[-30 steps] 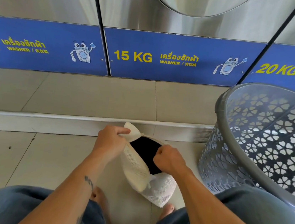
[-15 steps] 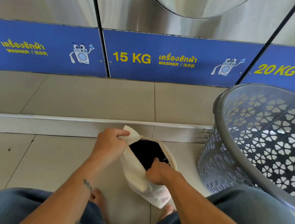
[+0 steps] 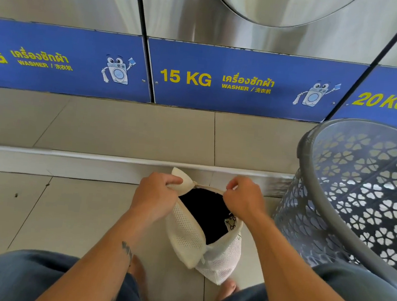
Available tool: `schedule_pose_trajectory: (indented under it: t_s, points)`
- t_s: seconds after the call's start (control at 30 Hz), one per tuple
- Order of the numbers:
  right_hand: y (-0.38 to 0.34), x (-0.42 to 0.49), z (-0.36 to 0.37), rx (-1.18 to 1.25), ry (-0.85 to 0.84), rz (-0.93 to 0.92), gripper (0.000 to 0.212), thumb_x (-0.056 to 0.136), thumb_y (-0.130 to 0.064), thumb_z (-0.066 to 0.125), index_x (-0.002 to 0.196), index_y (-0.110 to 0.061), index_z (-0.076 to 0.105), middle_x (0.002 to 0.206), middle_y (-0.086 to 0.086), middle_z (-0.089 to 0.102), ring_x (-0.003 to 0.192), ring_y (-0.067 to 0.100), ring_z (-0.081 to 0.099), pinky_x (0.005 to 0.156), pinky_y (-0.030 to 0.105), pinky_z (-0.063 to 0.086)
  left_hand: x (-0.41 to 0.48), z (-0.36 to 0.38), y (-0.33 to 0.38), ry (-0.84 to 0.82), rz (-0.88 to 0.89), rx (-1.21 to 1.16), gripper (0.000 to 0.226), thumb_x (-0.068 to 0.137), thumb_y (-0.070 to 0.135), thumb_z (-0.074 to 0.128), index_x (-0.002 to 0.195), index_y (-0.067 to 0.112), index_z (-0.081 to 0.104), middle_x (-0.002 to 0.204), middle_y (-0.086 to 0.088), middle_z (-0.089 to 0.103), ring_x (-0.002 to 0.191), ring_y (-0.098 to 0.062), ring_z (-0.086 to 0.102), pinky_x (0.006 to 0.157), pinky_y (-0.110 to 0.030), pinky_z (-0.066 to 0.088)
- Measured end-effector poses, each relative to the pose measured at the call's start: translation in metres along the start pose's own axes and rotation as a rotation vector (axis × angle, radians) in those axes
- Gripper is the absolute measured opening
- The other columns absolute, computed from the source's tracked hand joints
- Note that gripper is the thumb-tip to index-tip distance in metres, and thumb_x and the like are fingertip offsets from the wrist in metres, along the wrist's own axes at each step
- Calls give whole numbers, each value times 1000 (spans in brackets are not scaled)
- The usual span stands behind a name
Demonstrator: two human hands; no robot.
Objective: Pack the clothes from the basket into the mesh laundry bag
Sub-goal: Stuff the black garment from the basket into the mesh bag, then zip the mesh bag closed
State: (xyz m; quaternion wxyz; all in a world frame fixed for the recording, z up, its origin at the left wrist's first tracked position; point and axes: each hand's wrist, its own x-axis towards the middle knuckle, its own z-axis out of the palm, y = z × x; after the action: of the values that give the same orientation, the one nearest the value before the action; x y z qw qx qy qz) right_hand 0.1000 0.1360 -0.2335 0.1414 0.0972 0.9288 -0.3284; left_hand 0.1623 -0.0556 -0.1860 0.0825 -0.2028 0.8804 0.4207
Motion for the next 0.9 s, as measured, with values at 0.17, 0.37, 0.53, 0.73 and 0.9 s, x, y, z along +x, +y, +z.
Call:
schedule_pose_trajectory:
  t_s: [0.17, 0.37, 0.53, 0.73, 0.9]
  points:
    - [-34, 30, 7, 92, -186, -187, 40, 89, -3, 46, 115, -22, 70, 114, 3, 66, 78, 18, 65, 66, 29, 53, 0, -1, -1, -18, 1, 11, 51, 84, 1, 45, 119, 28, 71, 134, -2, 61, 115, -22, 59, 92, -30, 50]
    - [-47, 52, 44, -105, -448, -288, 50, 95, -4, 46, 139, -21, 61, 152, 2, 50, 135, 23, 49, 105, 28, 40, 9, 5, -2, -61, 14, 55, 51, 82, 0, 46, 118, 28, 70, 131, -2, 63, 113, -20, 60, 84, -24, 45]
    - [-40, 59, 55, -53, -561, -265, 35, 98, -11, 47, 119, -20, 73, 126, 0, 67, 108, 16, 57, 90, 28, 41, 18, 9, -2, -88, 21, 110, 52, 80, 2, 47, 118, 30, 70, 132, -6, 60, 113, -25, 59, 87, -27, 47]
    - [-20, 67, 61, 122, -364, -187, 7, 88, -16, 72, 86, -14, 79, 92, -2, 73, 91, 14, 65, 76, 24, 49, 17, 13, -1, -209, -7, 195, 63, 77, 13, 51, 137, 33, 51, 122, -3, 61, 108, -26, 59, 94, -40, 50]
    - [-16, 53, 65, 136, -353, -163, 14, 89, -15, 70, 77, -20, 74, 90, 0, 73, 88, 14, 66, 75, 25, 50, 16, 9, 0, -246, -66, 286, 54, 79, 21, 52, 133, 28, 53, 129, -3, 58, 115, -27, 56, 94, -36, 47]
